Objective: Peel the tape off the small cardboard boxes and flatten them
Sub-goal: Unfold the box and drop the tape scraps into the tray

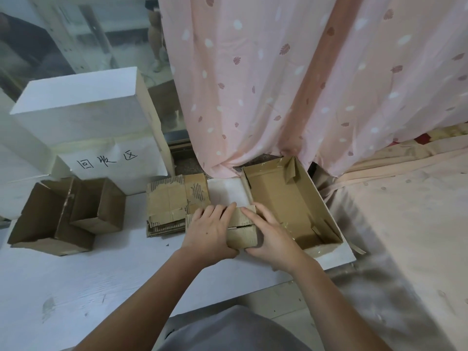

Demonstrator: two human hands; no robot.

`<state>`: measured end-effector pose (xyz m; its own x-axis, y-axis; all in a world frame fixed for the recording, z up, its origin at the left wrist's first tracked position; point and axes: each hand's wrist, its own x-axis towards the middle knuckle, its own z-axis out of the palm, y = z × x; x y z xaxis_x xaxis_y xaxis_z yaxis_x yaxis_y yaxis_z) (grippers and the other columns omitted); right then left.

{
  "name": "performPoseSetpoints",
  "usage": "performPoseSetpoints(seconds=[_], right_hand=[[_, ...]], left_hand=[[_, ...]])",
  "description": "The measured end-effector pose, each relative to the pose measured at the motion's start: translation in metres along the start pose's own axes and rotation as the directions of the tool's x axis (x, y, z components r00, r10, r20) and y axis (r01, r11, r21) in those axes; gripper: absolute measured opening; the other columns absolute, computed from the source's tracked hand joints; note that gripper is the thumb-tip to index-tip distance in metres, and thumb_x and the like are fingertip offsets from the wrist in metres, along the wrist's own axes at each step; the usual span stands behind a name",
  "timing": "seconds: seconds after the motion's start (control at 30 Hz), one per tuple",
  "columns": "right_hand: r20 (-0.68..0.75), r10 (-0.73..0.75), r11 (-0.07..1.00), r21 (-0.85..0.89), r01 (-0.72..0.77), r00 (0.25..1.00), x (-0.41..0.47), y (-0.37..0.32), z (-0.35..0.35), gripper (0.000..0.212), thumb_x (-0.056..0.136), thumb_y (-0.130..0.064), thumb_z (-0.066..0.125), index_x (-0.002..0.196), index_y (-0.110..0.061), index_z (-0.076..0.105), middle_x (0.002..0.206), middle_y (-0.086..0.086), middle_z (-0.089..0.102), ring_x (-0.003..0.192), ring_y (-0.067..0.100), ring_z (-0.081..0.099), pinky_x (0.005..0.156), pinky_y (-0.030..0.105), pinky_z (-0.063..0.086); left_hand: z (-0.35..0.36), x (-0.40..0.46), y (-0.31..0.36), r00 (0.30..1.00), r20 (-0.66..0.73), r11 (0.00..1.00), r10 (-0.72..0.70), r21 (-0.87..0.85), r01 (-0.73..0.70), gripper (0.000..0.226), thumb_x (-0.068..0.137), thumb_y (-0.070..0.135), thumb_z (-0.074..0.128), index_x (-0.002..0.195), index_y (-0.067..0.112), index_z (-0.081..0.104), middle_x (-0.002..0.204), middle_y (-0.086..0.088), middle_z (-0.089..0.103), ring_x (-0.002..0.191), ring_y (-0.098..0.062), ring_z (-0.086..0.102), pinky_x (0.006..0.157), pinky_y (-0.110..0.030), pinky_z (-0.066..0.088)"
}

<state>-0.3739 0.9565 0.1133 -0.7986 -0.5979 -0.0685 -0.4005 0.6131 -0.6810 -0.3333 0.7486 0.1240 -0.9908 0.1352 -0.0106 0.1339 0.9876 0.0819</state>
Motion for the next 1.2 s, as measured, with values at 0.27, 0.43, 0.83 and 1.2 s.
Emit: performPoseSetpoints(seconds=[0.27,0.43,0.83,1.2], right_hand=[[-0.015,0.021,0.964,0.267,-0.016,1.000,0.020,-0.011,-0.028,0.095,0.074,-0.024,0.089,0.150,-0.050,0.039,0.154,-0.040,0.015,0.143,-0.005,0.031,0.110,0.011,0.032],[0.124,0.008,0.907,0.417,-0.060,0.992,0.040,-0.023,-0.015,0.093,0.078,-0.024,0.086,0.147,-0.060,0.035,0.160,-0.041,0.004,0.147,0.001,0.028,0.116,0.039,0.042],[0.094,0.096,0.713,0.688,-0.134,0.991,0.068,-0.074,0.031,0.041,0.103,-0.018,0.057,0.136,-0.042,0.056,0.161,-0.020,0.025,0.133,-0.028,0.024,0.118,0.017,0.027],[0.436,-0.089,0.868,0.474,-0.144,0.896,0.077,-0.081,0.008,0.125,0.071,-0.022,0.094,0.160,-0.044,0.010,0.162,-0.028,-0.022,0.149,-0.008,0.004,0.092,0.004,0.041]], left_hand=[[-0.027,-0.039,-0.044,0.899,-0.089,0.818,-0.429,-0.460,0.345,0.112,0.062,0.089,0.071,0.153,0.036,0.033,0.163,0.002,0.033,0.147,-0.024,0.035,0.118,-0.052,0.037],[-0.033,-0.051,-0.044,0.785,0.107,0.368,-0.610,-0.839,0.400,0.083,0.084,0.066,0.068,0.154,0.033,0.041,0.142,0.013,0.052,0.123,-0.011,0.054,0.094,-0.033,0.055],[-0.023,-0.084,-0.055,0.561,0.094,0.111,-0.823,-0.941,0.320,0.046,0.096,0.039,0.070,0.140,0.038,0.059,0.128,0.018,0.067,0.109,0.002,0.064,0.096,-0.033,0.057],[-0.036,-0.113,-0.115,0.861,0.321,0.063,-0.394,-0.925,0.374,0.133,0.063,0.021,0.102,0.164,0.038,0.017,0.150,0.015,0.050,0.132,-0.006,0.056,0.094,-0.036,0.060]])
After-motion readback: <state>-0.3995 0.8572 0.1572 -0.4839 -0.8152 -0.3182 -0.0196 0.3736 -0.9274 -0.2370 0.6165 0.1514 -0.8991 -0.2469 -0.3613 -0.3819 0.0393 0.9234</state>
